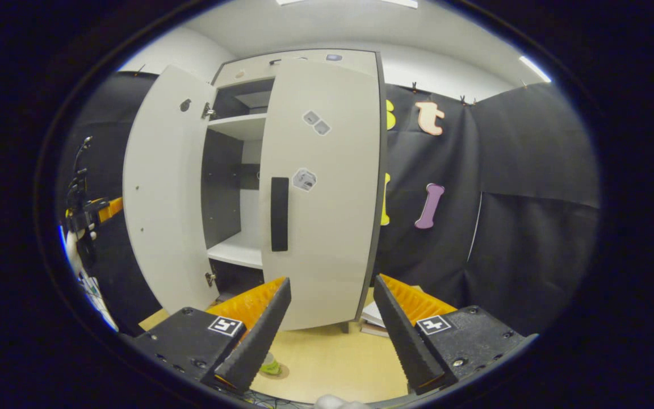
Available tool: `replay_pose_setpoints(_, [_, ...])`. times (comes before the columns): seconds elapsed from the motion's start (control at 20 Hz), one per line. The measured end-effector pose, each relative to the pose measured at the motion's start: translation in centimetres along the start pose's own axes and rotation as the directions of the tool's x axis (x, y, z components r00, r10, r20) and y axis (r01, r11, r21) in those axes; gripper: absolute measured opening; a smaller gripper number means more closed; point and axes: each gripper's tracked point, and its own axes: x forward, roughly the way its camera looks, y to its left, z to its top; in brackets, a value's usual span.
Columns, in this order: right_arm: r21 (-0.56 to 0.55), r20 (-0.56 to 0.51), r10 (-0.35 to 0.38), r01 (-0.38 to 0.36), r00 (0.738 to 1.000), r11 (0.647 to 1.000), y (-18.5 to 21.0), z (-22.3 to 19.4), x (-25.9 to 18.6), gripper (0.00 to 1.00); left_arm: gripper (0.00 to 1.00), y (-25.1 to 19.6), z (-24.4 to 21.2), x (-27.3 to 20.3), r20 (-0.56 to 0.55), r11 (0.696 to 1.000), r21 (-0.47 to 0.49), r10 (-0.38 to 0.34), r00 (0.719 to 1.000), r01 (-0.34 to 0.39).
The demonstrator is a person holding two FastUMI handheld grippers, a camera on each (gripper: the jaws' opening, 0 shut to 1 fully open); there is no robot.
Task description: Grasp the bottle in the cabinet with the left hand and place it on the coaster, then close the right door with the right hand and the left door with the left hand.
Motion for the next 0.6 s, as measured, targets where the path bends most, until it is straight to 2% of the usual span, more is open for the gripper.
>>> replay_pose_setpoints(0.15, [0.013,-0.003,-0.008,0.008,1.0,1.0,0.1,-0.3,-0.8,0.96,0.99,-1.9,0.1,0.7,-0.003,0.999,0.014,-0.032,0.999,0.032])
replay_pose_setpoints(0.25, [0.026,-0.007,-0.004,0.004,1.0,1.0,0.2,-0.5,-0.9,0.94,0.97,-3.0,-0.1,0.8,-0.014,0.999,0.019,-0.05,0.999,0.05])
replay_pose_setpoints(0.35, [0.031,-0.01,-0.002,0.003,1.0,1.0,0.3,-0.7,-1.0,0.96,0.92,-2.8,-0.1,0.8,-0.01,0.999,0.045,-0.028,1.0,0.029])
replay_pose_setpoints(0.4, [0.033,-0.011,-0.002,0.002,1.0,0.999,0.2,-0.7,-1.1,0.94,0.92,-2.8,0.0,0.8,-0.009,0.999,0.048,-0.024,1.0,0.025])
replay_pose_setpoints(0.6, [0.035,-0.021,0.009,-0.008,1.0,0.999,0.2,-1.1,-1.2,0.96,0.92,-3.0,-0.1,0.6,-0.007,0.999,0.038,-0.021,1.0,0.021])
